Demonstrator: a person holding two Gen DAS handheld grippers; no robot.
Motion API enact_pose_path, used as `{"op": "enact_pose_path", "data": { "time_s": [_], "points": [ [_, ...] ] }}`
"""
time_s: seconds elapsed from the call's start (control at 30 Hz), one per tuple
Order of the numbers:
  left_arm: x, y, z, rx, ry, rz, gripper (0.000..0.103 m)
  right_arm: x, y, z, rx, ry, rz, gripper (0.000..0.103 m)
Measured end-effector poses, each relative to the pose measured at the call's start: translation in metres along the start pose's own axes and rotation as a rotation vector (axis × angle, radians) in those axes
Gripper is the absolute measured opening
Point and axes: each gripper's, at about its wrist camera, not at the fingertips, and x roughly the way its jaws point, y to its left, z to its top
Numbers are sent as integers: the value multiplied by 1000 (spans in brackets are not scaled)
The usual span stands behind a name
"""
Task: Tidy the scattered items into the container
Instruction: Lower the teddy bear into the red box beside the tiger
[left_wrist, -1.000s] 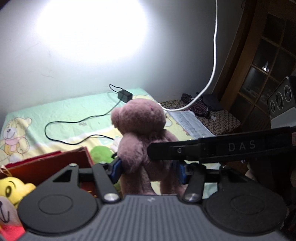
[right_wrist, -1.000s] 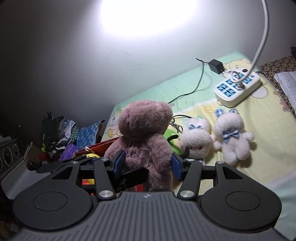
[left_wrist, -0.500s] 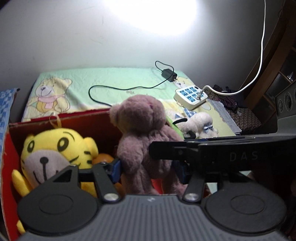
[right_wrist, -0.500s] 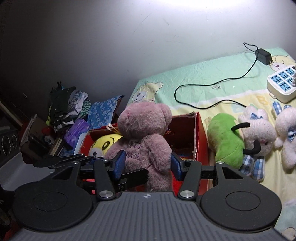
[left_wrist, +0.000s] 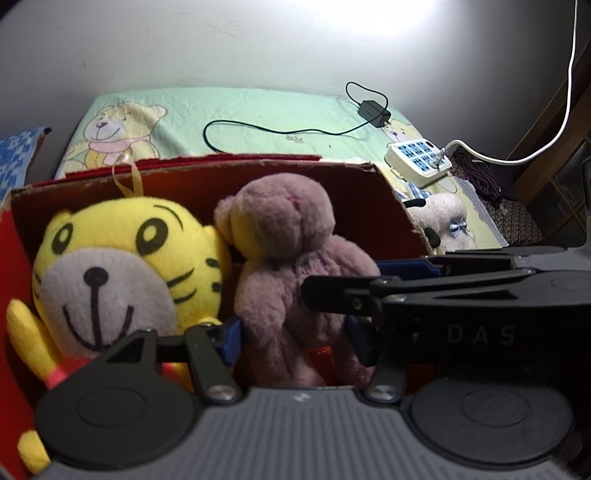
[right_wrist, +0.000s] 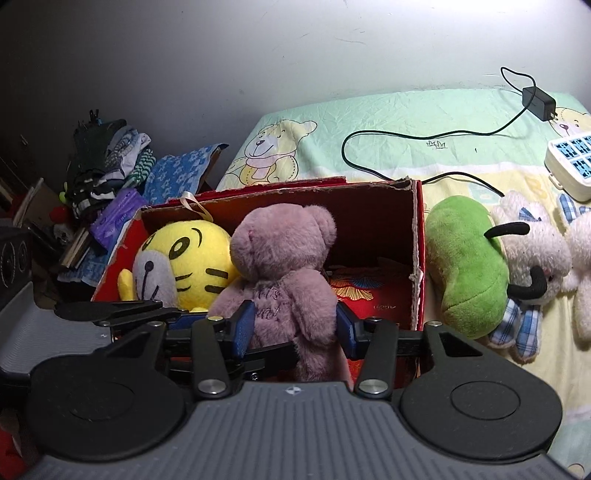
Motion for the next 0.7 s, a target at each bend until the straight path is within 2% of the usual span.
{"op": "enact_pose_path", "data": {
  "time_s": [0.3,0.47,0.5,0.7],
  "points": [
    [-3,5,-9,17,46,41,55,8,14,2,-67,67,-34,50],
    [-6,12,-15,23,65,81,55,18,15,-3,-16,132,28,50],
    [-5,14,-14,17,67,88,58,20,16,-3,-7,139,36,50],
    [2,14,-11,4,101,117,58,34,8,-1,30,188,61,52]
  ]
}}
